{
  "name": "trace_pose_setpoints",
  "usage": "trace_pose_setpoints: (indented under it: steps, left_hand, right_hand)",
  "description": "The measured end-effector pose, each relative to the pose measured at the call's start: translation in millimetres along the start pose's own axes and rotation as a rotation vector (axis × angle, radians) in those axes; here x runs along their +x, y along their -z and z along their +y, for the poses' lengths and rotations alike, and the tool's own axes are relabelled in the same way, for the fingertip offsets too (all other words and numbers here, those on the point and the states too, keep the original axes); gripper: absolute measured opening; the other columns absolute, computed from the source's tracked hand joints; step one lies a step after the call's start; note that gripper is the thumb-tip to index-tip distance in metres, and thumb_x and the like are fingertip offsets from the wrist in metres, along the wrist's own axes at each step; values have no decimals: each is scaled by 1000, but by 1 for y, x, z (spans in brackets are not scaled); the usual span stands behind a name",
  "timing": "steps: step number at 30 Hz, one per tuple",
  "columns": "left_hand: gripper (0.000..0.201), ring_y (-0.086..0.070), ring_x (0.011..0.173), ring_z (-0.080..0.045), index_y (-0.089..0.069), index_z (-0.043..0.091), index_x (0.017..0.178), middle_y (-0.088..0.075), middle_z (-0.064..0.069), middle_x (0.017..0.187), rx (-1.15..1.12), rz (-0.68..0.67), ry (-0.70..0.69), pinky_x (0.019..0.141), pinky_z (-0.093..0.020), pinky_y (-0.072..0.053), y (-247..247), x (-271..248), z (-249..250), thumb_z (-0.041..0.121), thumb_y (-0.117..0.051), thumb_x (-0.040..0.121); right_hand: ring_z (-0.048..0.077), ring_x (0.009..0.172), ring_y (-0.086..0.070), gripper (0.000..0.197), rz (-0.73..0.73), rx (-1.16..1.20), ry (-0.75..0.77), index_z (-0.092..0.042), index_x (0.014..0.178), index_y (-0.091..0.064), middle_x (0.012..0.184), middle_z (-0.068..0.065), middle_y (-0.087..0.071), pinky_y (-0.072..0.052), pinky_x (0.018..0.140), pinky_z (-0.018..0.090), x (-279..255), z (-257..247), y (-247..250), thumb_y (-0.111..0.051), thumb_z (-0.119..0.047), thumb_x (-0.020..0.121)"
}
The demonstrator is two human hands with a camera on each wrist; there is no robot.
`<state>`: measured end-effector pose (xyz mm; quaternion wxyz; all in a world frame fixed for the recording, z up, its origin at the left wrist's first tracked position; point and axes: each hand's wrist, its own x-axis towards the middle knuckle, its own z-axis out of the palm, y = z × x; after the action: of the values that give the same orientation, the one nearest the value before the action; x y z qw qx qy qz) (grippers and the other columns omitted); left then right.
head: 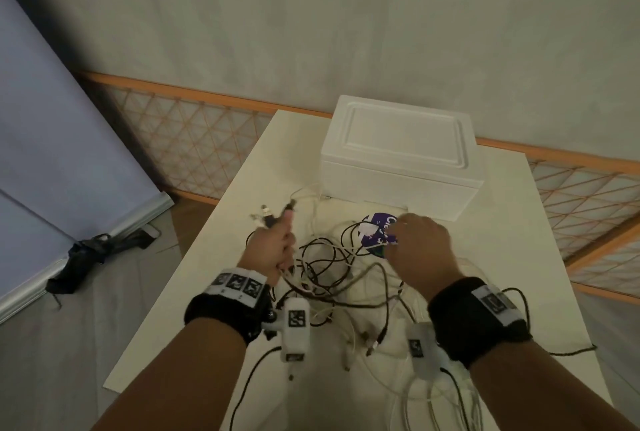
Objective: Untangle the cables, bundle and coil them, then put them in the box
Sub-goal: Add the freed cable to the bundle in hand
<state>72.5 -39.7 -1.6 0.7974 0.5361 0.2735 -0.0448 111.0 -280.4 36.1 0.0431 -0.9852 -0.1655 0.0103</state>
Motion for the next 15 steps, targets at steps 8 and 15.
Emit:
trace_pose_setpoints:
  steps: [8,15]
  left_hand:
    - [44,-30,32,-10,-48,13,60,-43,-3,54,144,-90,-45,34,-18,-24,-42,-8,-3,39,-53,96]
    - [35,-30,32,-8,-48,18,68,-44,5,55,-69,36,-74,35,-19,-23,-13,10,4,38,-54,95]
  right_hand:
    - [18,91,-64,21,-269,598,185,-17,111,-56,92,0,-70,-46,90,37,0,-68,-9,-50,-20,91]
    - [22,94,-57,22,-451,55,381,-16,98,-67,100,4,-65,-49,81,36,-13,-50,-20,-46,-17,91]
